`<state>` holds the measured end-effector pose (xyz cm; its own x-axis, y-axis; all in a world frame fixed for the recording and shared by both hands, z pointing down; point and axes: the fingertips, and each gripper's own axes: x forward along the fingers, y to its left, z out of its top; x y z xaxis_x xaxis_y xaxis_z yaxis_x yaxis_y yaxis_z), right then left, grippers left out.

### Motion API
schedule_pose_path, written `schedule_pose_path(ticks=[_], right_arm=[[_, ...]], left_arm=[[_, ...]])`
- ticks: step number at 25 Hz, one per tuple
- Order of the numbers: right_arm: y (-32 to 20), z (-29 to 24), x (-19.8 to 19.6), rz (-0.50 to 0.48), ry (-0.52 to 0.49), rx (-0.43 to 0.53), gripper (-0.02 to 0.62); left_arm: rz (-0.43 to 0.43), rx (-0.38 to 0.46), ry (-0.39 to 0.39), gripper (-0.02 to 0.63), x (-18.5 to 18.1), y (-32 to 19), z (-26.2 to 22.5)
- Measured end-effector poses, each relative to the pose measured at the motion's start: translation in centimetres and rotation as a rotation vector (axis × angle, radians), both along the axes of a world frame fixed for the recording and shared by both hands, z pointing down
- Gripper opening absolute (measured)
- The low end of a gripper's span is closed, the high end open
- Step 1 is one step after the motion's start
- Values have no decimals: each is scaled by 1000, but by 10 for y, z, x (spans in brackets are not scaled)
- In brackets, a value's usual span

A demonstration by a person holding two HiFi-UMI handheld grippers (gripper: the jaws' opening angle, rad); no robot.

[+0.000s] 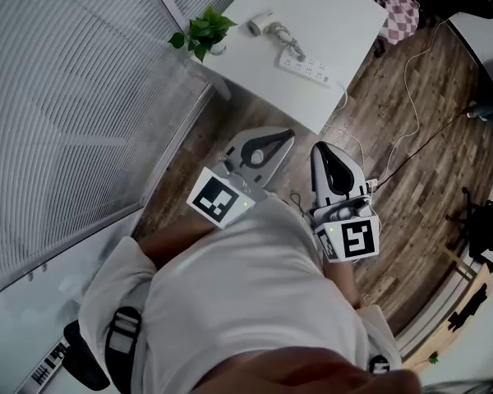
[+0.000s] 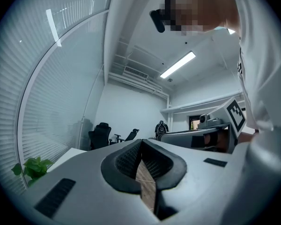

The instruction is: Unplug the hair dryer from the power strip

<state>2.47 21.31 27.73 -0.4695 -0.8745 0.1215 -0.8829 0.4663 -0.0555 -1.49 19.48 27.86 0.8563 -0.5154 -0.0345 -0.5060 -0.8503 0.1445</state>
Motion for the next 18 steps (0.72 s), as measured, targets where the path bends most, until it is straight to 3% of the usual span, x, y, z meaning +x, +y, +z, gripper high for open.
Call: schedule_pose_path(ticks=[18], right_arm=[[-97, 16, -16, 49, -10, -47, 34]], left_arm=[[46, -34, -35, 29, -16, -98, 21]])
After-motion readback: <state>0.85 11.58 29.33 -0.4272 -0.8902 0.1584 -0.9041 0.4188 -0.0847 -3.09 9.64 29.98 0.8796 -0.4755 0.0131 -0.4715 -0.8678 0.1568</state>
